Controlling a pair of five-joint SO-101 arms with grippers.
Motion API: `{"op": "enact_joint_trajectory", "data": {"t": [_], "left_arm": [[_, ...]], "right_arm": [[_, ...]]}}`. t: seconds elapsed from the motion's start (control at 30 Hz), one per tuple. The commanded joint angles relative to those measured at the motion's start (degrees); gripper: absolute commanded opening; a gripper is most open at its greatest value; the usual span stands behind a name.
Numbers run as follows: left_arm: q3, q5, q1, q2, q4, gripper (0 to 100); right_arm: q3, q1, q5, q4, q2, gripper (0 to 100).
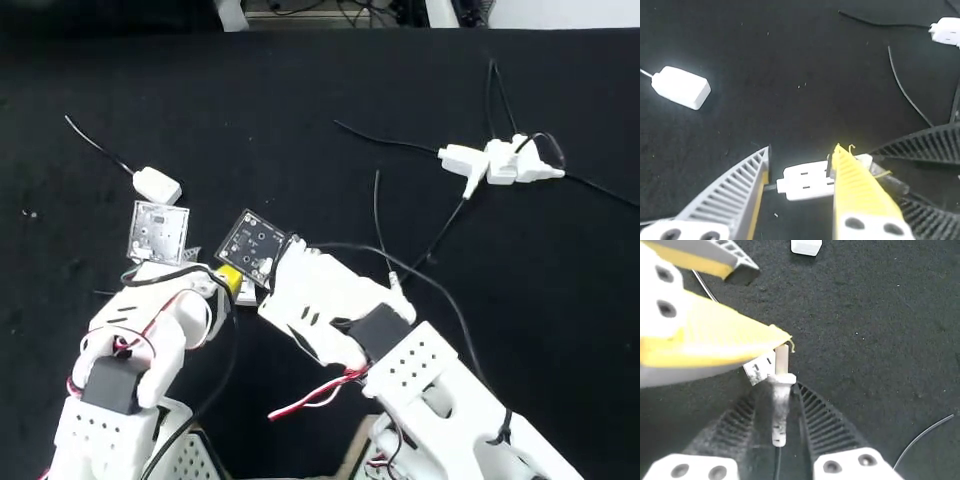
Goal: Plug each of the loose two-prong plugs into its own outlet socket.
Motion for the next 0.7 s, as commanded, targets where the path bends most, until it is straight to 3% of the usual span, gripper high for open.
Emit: {"op": "enact_joint_trajectory", "data": {"t": [0.0,0.27,0.5,0.67], "left_arm": [[-5.8,0.1,-1.6,-0.5,-0.4,21],[-6.2,0.1,-2.9,-0.5,-0.2,21],[-5.0,-1.0,4.1,-0.5,2.0,21],[0.5,-3.9,0.7,-0.5,-1.5,21]], "right_arm": [[-0.7,-0.9,-0.4,-1.5,-1.7,1.0],[-0.7,-1.0,-0.4,-1.7,-1.7,1.0],[-0.7,-1.0,-0.4,-1.8,-1.7,1.0],[-0.8,-1.0,-0.4,-1.2,-2.1,1.0]]}}
